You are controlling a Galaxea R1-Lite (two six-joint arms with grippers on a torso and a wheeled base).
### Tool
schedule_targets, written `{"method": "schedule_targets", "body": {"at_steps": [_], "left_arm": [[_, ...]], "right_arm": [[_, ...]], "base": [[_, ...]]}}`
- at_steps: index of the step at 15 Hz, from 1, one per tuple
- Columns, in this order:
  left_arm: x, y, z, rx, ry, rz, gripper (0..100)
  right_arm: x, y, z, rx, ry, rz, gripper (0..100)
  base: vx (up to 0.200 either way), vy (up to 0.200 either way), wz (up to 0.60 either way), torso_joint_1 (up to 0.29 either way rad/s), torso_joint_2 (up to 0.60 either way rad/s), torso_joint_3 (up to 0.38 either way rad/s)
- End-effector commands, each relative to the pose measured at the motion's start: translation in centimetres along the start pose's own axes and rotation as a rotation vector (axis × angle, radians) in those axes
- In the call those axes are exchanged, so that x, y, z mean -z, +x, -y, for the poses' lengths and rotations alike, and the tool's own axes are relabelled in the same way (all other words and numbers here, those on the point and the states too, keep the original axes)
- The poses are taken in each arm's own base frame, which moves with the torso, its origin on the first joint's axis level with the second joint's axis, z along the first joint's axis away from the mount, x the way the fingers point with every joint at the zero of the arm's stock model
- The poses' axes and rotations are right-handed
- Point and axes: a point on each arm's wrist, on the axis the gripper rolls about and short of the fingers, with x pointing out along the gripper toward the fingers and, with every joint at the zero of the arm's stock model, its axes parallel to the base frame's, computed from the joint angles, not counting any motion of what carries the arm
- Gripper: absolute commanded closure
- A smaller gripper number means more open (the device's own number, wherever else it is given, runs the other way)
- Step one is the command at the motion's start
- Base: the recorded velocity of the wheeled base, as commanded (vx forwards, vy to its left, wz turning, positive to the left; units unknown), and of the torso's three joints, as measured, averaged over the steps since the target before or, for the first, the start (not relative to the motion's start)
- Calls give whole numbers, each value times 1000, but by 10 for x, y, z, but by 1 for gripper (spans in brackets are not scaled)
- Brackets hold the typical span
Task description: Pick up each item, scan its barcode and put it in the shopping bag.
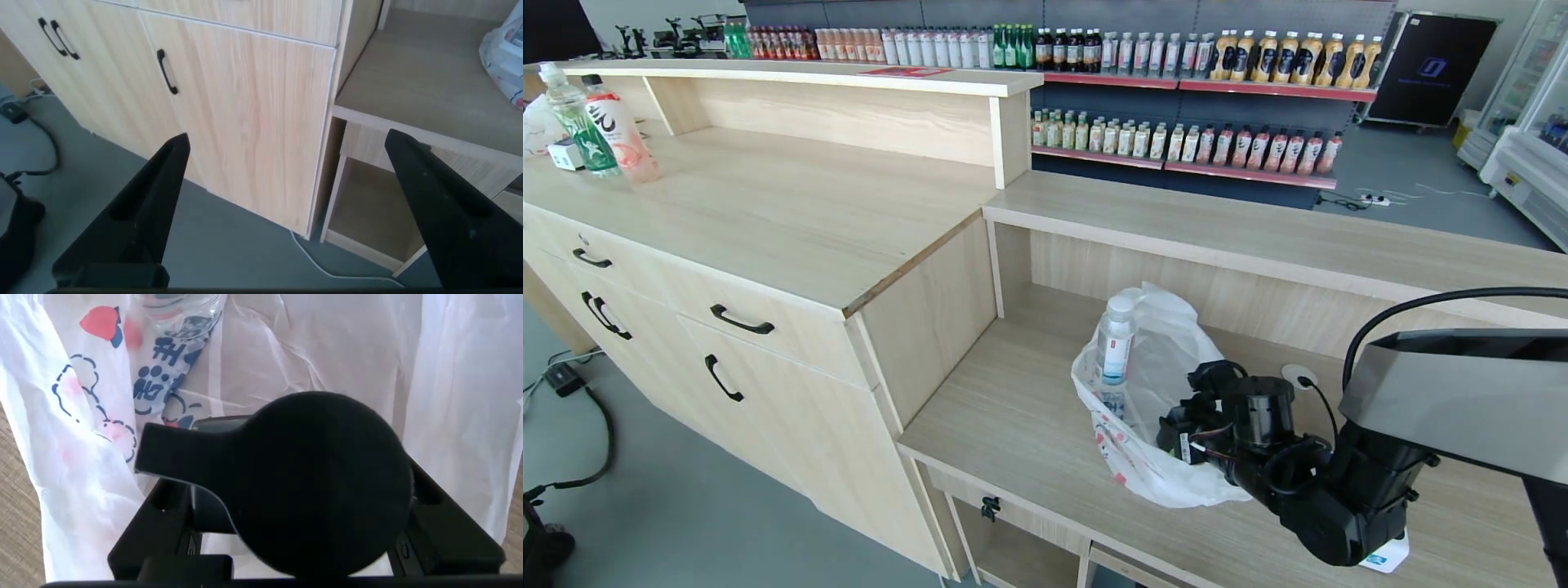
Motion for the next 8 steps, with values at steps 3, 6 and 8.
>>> {"method": "schedule_targets", "body": {"at_steps": [3,6,8], "left_arm": [[0,0,0,-1,-1,0,0],[0,0,0,-1,0,0,0],[0,0,0,-1,0,0,0]], "right_arm": [[2,1,0,1,0,-8,100],[5,2,0,1,1,-16,100],[4,1,0,1,4,-13,0]], "base": [[0,0,0,0,0,0],[0,0,0,0,0,0],[0,0,0,0,0,0]]}}
